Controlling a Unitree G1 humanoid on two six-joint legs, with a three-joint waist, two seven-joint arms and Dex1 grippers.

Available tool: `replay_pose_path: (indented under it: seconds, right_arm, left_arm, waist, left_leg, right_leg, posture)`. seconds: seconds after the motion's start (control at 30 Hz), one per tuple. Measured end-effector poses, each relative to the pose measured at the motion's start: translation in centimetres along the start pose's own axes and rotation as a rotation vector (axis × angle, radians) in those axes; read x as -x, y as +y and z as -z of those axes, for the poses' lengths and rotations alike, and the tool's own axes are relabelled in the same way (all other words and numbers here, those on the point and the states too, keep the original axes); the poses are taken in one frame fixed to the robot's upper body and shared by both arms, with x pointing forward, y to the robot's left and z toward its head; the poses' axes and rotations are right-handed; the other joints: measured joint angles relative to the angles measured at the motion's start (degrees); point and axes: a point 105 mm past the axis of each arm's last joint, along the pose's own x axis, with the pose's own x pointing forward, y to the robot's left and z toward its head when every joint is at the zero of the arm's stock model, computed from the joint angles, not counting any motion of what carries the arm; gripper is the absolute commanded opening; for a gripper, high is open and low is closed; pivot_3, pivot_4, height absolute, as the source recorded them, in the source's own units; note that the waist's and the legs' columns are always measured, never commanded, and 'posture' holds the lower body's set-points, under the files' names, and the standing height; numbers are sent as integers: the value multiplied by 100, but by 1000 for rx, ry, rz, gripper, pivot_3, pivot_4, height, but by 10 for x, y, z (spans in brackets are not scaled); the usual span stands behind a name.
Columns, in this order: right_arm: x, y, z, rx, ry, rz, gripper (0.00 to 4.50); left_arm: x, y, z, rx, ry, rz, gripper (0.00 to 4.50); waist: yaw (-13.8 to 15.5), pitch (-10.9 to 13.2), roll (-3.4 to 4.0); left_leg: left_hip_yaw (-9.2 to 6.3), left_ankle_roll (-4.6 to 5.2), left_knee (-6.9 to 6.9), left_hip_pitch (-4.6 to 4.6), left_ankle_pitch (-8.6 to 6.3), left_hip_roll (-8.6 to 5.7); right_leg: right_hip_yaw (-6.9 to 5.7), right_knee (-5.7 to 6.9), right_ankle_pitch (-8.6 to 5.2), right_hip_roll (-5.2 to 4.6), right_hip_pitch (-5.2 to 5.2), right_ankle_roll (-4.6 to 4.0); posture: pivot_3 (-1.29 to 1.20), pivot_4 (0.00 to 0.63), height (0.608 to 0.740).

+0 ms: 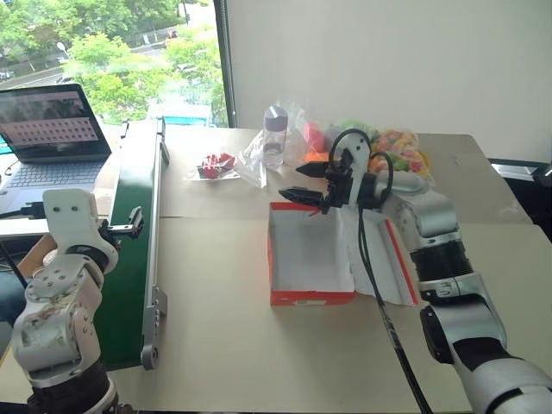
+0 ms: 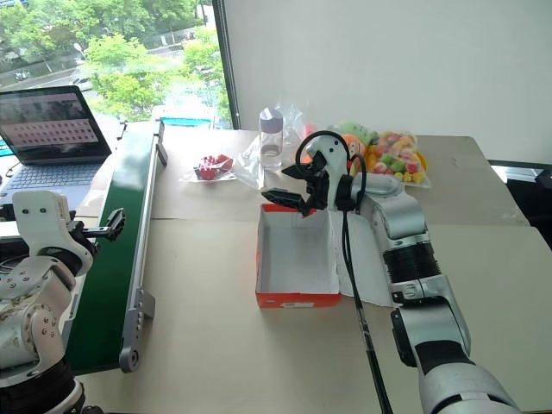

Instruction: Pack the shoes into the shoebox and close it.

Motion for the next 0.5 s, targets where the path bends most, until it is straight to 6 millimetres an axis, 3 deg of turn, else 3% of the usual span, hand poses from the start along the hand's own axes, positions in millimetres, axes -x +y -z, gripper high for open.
replay_pose_path:
  seconds: [0.37, 0.5]
  right_arm:
    - [-2, -4, 7, -15, 15, 24, 4486]
    - [-4, -3, 8, -26, 12, 20, 4486]
  left_arm:
    - [-6, 3, -6, 31, -66, -51, 4500]
    - [-7, 6, -17, 23, -131, -89, 4500]
  waist:
    - [0, 0, -1]
    - [-1, -1, -1]
  left_leg:
    - [0, 1, 0, -1, 0, 0]
    - [0, 0, 0, -1, -1, 0]
  right_leg:
    - [0, -1, 0, -1, 0, 0]
    - [0, -1, 1, -2, 0, 0]
  posture:
    - [0, 150, 740]
    - [0, 150, 740]
